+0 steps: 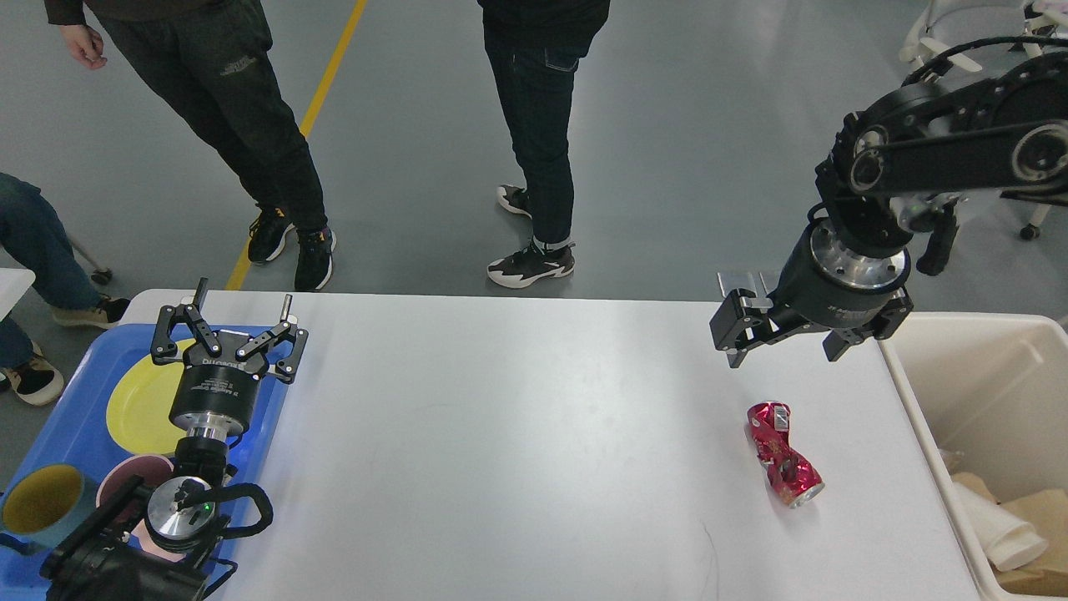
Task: Tidy desktop
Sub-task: 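Raise the right gripper and move it over the crumpled red can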
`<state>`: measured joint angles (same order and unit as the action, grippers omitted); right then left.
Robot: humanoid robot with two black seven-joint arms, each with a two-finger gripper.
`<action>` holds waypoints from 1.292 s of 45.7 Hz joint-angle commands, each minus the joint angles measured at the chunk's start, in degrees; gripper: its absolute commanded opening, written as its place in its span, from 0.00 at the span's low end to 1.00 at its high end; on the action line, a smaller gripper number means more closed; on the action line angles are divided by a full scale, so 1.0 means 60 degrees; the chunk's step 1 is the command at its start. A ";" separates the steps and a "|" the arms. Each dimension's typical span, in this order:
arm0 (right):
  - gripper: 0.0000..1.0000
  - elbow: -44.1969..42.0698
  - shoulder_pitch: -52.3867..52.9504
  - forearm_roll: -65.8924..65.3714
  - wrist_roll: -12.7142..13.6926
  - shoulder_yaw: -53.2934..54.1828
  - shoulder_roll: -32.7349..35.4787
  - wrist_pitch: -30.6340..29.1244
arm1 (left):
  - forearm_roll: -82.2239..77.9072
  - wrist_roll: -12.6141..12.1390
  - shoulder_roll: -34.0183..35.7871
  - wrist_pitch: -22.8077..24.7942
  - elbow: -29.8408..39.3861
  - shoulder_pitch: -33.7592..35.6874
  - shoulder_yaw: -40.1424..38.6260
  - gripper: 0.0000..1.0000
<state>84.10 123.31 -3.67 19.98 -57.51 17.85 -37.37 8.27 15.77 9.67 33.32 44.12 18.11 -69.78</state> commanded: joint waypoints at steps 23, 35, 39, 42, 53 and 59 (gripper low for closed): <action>1.00 0.1305 0.1656 0.0729 -0.0019 -0.0903 0.0144 0.0223 | -0.0001 0.0008 0.0000 -0.0002 0.0000 0.0000 0.0000 0.96; 1.00 0.1291 0.1671 0.1197 -0.0020 -0.1914 -0.0105 0.0165 | -0.0001 0.0008 0.0000 -0.0002 0.0000 0.0000 0.0000 0.96; 1.00 0.1291 0.1466 0.1256 -0.0020 -0.1973 -0.0075 0.0164 | -0.0001 -0.0006 0.0000 -0.0002 0.0000 0.0000 0.0000 0.96; 1.00 0.1276 0.1042 0.1242 0.0010 -0.1973 -0.0104 0.0179 | -0.0001 -0.0006 0.0000 -0.0002 0.0000 0.0000 0.0000 0.96; 1.00 0.0544 -0.0965 0.1124 0.0010 -0.1958 -0.0090 0.1847 | -0.0001 -0.0006 0.0000 -0.0002 0.0000 0.0000 0.0000 0.96; 1.00 0.0514 -0.1742 0.1271 0.0010 -0.1871 -0.0119 0.2977 | -0.0001 -0.0006 0.0000 -0.0002 0.0000 0.0000 0.0000 0.96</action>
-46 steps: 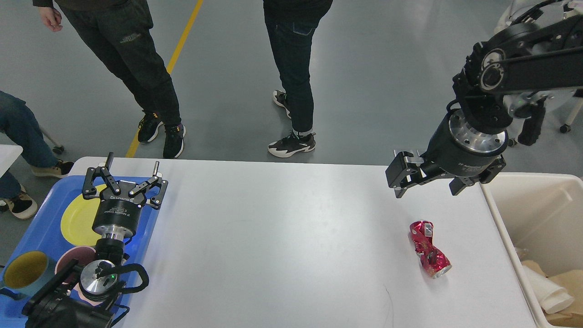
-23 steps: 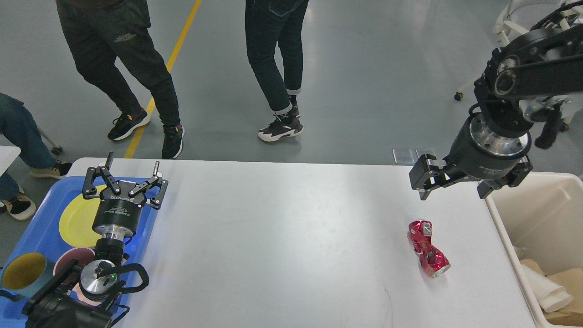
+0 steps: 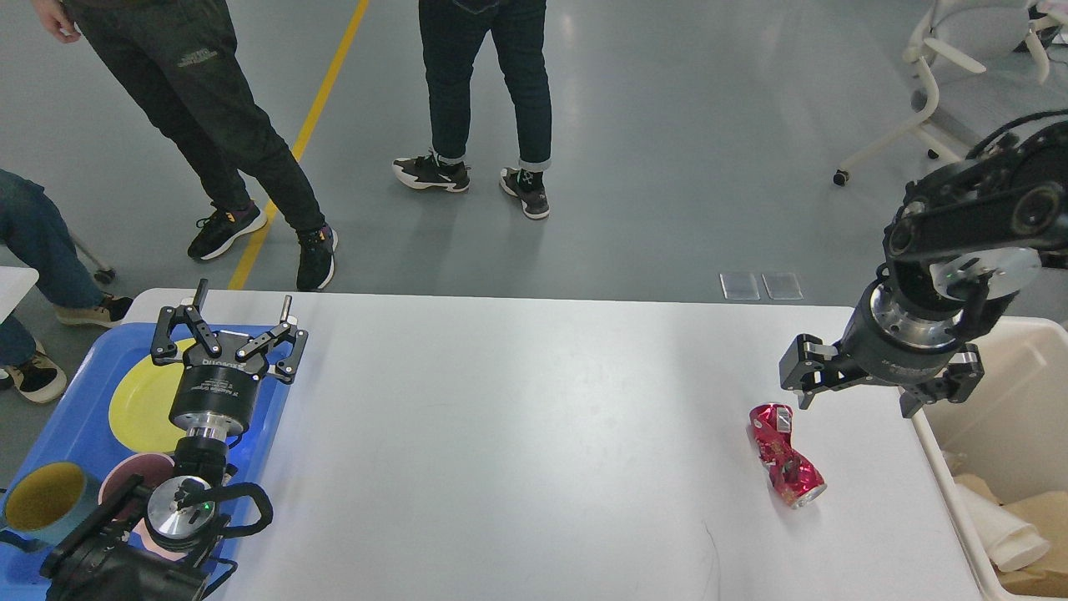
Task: Tidy desktop
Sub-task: 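Raise the right gripper and move it over the crumpled red can, then lower the right gripper and grasp the crumpled red can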
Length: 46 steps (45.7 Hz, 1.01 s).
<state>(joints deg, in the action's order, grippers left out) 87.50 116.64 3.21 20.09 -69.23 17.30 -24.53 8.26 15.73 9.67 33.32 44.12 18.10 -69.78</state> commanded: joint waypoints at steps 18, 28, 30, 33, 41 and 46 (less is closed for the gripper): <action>1.00 -0.0505 -0.2212 -0.0255 -0.0067 0.0171 -0.0378 0.2198 | 0.0000 0.0014 0.0000 -0.0001 0.0000 0.0000 0.0000 0.96; 1.00 -0.2248 -0.4014 -0.2087 -0.1719 0.0112 -0.0540 0.2184 | 0.0000 0.0000 0.0000 -0.0001 0.0000 0.0000 0.0000 0.96; 1.00 -0.2570 -0.4322 -0.2117 -0.2364 0.0068 -0.0525 0.2198 | 0.0000 0.0000 0.0000 -0.0001 0.0000 0.0000 0.0000 0.96; 1.00 -0.3287 -0.4776 -0.2131 -0.2791 -0.0005 -0.0540 0.2198 | 0.0000 0.0000 0.0000 -0.0001 0.0000 -0.0014 0.0000 0.96; 1.00 -0.4900 -0.6036 -0.2175 -0.2792 0.0024 -0.0862 0.2198 | 0.0000 0.0000 0.0000 -0.0001 0.0000 0.0000 0.0000 0.96; 1.00 -0.5354 -0.6505 -0.2175 -0.2792 0.0068 -0.0862 0.2198 | 0.0000 0.0014 0.0000 -0.0001 0.0000 -0.0014 0.0000 0.96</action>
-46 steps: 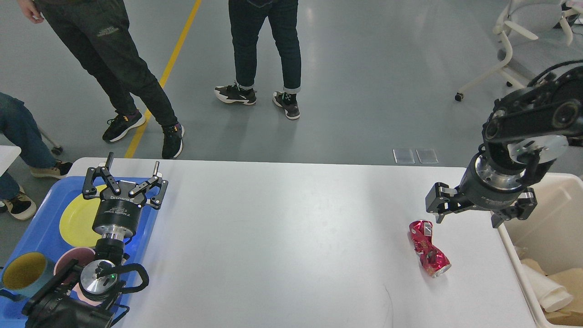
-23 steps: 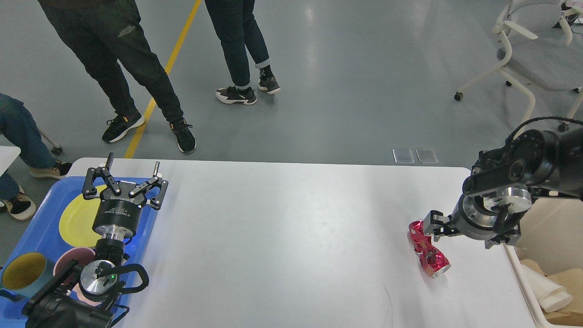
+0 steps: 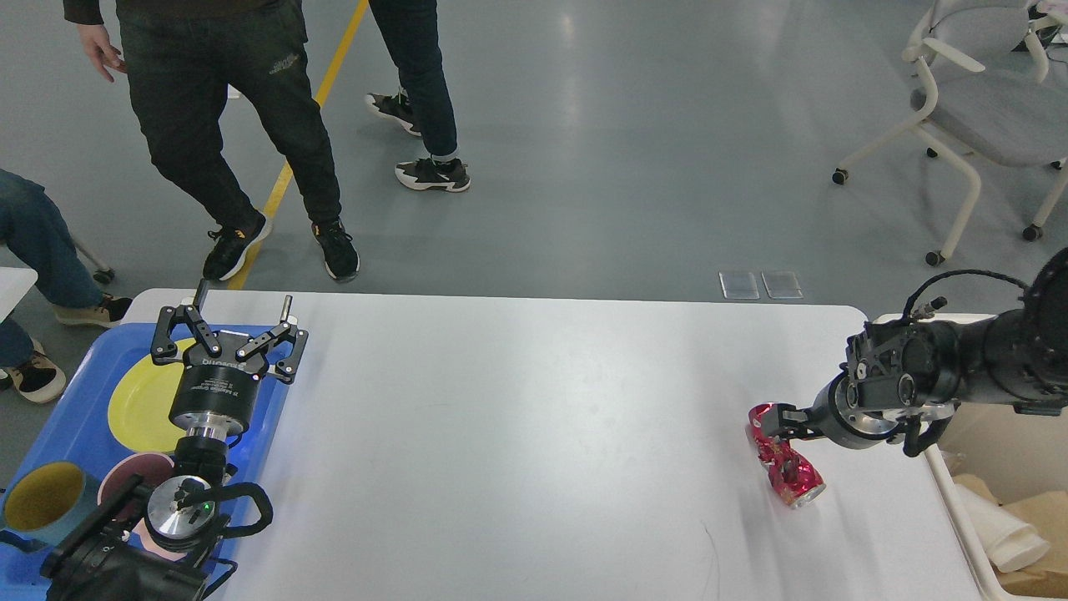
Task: Tidy desktop
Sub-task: 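Lower the right gripper and grasp the crumpled red can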
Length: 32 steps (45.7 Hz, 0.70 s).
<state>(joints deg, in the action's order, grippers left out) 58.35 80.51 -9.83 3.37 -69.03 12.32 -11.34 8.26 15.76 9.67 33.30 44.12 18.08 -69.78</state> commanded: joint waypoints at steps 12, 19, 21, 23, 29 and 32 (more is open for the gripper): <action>1.00 -0.0819 -0.0761 0.0012 -0.0078 0.0269 -0.0119 0.0000 | -0.0014 0.0009 0.0000 0.0002 0.0000 -0.0011 0.0000 0.96; 1.00 -0.0848 -0.0893 -0.0002 -0.0152 0.0533 -0.0119 0.0000 | 0.0000 -0.0005 0.0000 0.0002 0.0000 -0.0011 0.0000 0.96; 1.00 -0.0878 -0.0966 -0.0002 -0.0152 0.0533 -0.0163 0.0029 | 0.0000 -0.0005 0.0000 0.0002 0.0000 0.0004 0.0000 0.96; 1.00 -0.0892 -0.1069 -0.0017 -0.0137 0.0518 -0.0265 0.0073 | 0.0000 0.0009 0.0000 0.0002 0.0000 0.0004 0.0000 0.96; 1.00 -0.1039 -0.1186 -0.0017 -0.0137 0.0518 -0.0339 0.0088 | 0.0000 -0.0005 0.0000 0.0002 0.0000 0.0004 0.0000 0.96; 1.00 -0.1054 -0.1244 -0.0017 -0.0137 0.0518 -0.0353 0.0102 | 0.0000 -0.0005 0.0000 0.0002 0.0000 -0.0011 0.0000 0.96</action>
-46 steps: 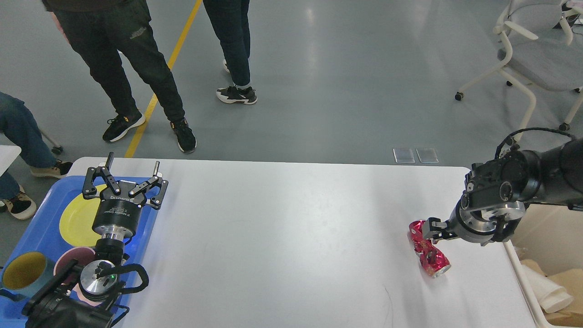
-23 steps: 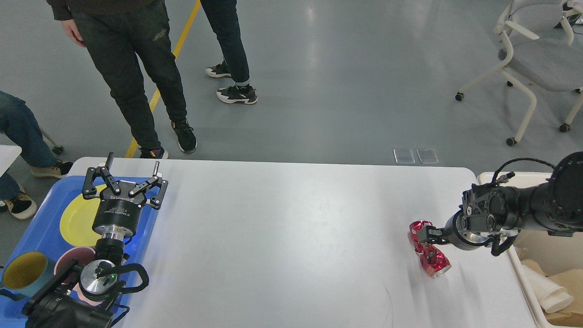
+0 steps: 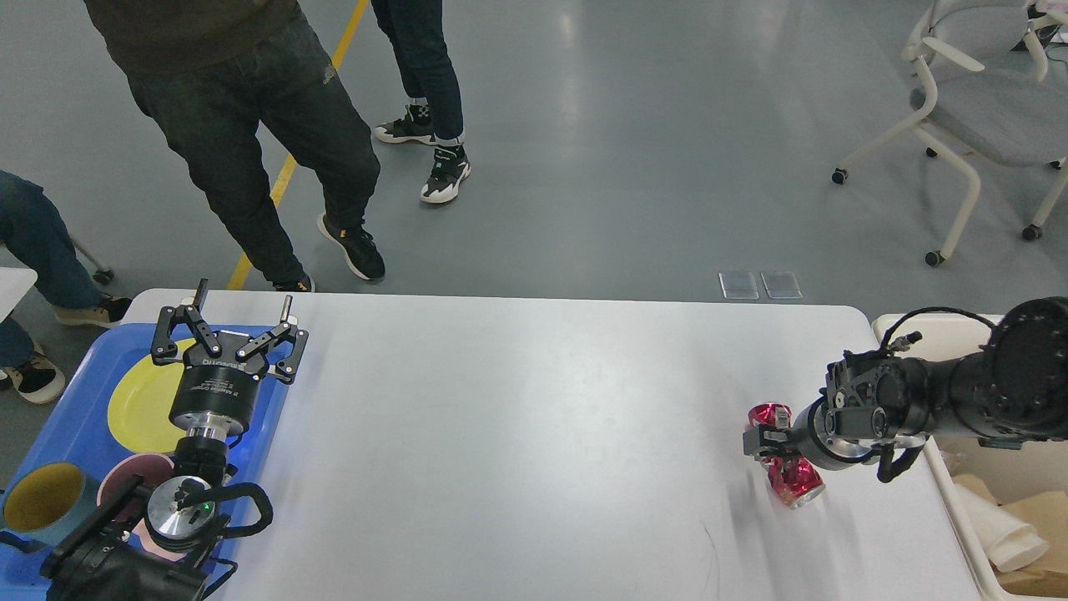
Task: Tidy desktop
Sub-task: 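Lower the right gripper and grasp the crumpled red can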
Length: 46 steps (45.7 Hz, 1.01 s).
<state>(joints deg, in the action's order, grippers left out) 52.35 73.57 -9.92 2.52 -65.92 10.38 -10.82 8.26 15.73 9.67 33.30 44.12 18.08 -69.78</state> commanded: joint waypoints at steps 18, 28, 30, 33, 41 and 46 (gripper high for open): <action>1.00 -0.0741 -0.0689 0.0116 0.0122 0.0263 -0.0323 0.0089 | 0.0000 0.0000 0.0000 0.0002 0.0000 0.0004 0.0000 0.96; 0.78 -0.0727 -0.0806 0.0130 0.0122 0.0352 -0.0309 0.0162 | 0.0000 0.0000 0.0000 0.0002 0.0000 0.0004 0.0000 0.96; 0.68 -0.0712 -0.0806 0.0145 0.0122 0.0366 -0.0309 0.0162 | 0.0000 0.0000 0.0000 0.0002 0.0000 0.0004 0.0000 0.96; 0.59 -0.0712 -0.0821 0.0145 0.0136 0.0425 -0.0309 0.0162 | 0.0000 0.0000 0.0000 0.0002 0.0000 0.0004 0.0000 0.96; 0.26 -0.0493 -0.0674 0.0159 0.0151 0.0527 -0.0309 0.0089 | -0.0014 0.0000 0.0000 0.0002 0.0000 0.0004 0.0000 0.96; 0.00 -0.0141 -0.0528 0.0159 0.0165 0.0527 -0.0206 0.0030 | 0.0000 0.0000 0.0000 0.0002 0.0000 0.0004 0.0000 0.96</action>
<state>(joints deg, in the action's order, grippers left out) 49.76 69.64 -8.98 3.41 -62.79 8.67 -10.31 8.24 15.74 9.67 33.30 44.12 18.11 -69.78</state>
